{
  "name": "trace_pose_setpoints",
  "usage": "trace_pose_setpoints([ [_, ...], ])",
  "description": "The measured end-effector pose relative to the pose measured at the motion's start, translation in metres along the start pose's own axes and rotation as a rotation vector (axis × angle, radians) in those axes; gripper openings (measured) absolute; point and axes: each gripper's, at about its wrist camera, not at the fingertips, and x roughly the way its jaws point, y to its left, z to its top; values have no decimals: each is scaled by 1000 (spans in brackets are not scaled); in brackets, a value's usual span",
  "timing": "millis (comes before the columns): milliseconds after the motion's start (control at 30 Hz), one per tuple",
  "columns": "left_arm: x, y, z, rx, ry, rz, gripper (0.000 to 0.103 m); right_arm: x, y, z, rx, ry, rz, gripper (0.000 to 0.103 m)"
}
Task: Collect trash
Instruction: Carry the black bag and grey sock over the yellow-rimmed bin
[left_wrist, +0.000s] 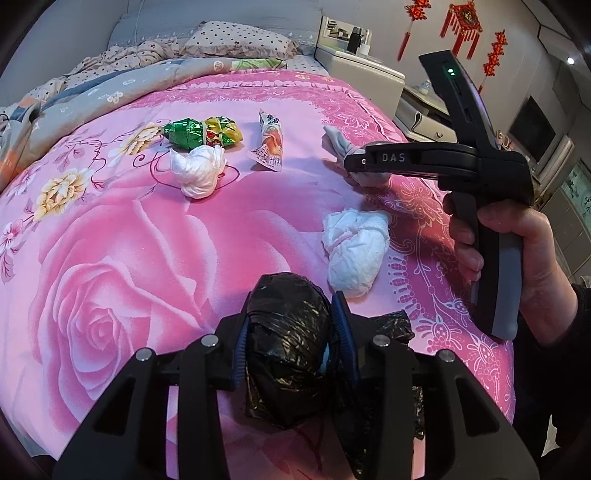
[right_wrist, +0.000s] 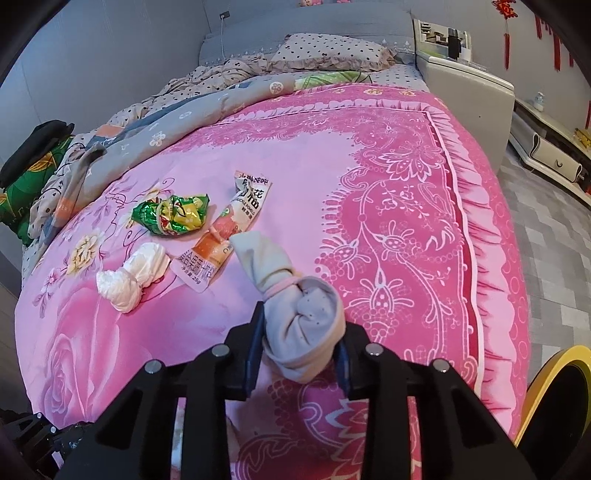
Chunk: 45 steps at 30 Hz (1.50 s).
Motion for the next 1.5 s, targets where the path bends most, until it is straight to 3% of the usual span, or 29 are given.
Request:
trace_pose_setpoints([
  [367,-11,-5,1,26,-14,18,26,-31,-3,-4,44,-12,29,30],
  [867,-60,-17,4,45,-83,3,26,-105,-21,-21,37,-62,18,30],
  [1500,-79,-85,58,132,-170,-54,26,-177,-82,-34,132,-159,-7,30],
])
